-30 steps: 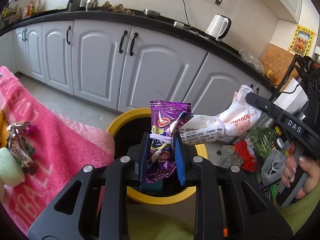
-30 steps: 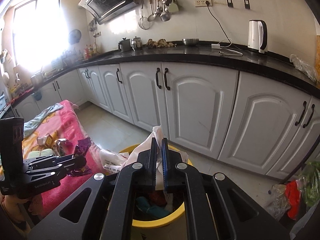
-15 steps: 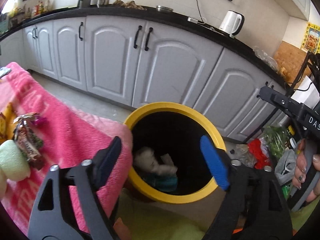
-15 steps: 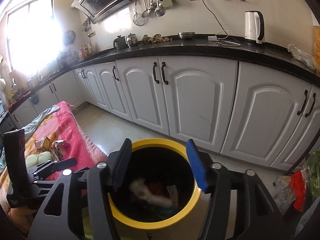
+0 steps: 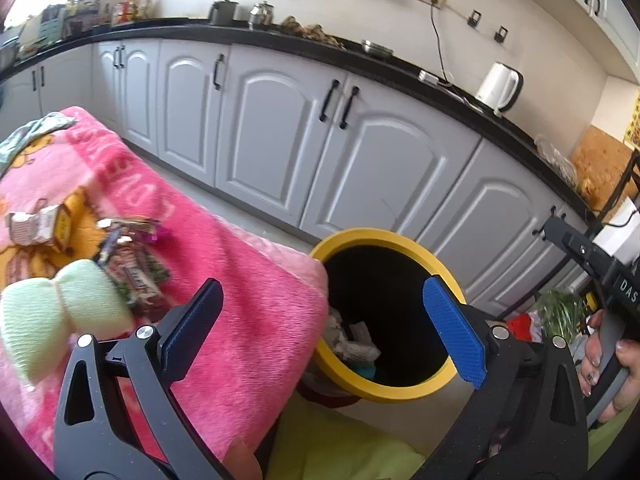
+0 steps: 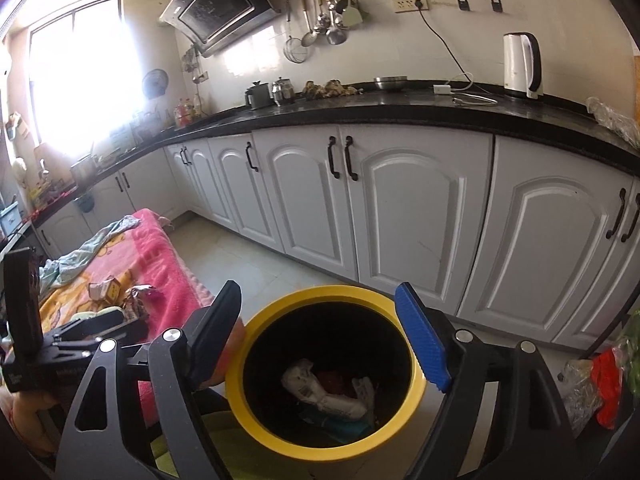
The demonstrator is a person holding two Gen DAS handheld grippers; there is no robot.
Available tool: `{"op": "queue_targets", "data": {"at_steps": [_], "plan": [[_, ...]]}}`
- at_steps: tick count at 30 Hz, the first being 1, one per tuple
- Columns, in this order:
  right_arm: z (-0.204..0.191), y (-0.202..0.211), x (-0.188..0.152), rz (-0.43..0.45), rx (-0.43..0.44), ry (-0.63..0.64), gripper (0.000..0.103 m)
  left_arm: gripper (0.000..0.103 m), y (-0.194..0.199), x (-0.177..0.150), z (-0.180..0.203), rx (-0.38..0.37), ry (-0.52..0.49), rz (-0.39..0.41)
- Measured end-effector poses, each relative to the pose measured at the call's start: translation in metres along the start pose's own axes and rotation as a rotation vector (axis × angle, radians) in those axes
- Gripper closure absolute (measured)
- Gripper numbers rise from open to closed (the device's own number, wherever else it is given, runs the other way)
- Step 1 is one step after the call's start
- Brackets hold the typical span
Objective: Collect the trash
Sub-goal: 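Move both grippers back over the blanket toward the red cylinder and green sponge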
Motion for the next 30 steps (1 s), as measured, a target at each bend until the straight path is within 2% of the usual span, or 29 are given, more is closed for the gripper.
{"op": "queue_targets", "data": {"at_steps": [3, 7, 20, 30], "plan": [[-0.009, 0.005, 0.003, 0.019, 0.016, 0.014, 0.019, 0.011, 0.009, 0.003, -0.008, 0.015, 0.017, 0.019], [-0.022, 0.009, 0.006, 0.034, 0.042, 0.032, 0.018, 0.011, 0.022, 0.004, -0.021, 0.029, 0.041, 0.044], [-0.066, 0.016, 0.008, 0.053, 0.115, 0.105, 0.018, 0.011, 0.068, 0.009, -0.078, 0.11, 0.134, 0.125], [-0.117, 0.016, 0.0, 0.033, 0.197, 0.199, 0.018, 0.011, 0.113, 0.016, -0.131, 0.183, 0.232, 0.205]]}}
Point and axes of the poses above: each gripper's, at about its wrist camera, not at the fingertips, and y roughly against the way its jaws point, z to its right, x to its top, the point moved 7 cm from there along -y, roughly the way its jaws point, and after that the axes turned 2 degrees about x, right-handed, at the moved point
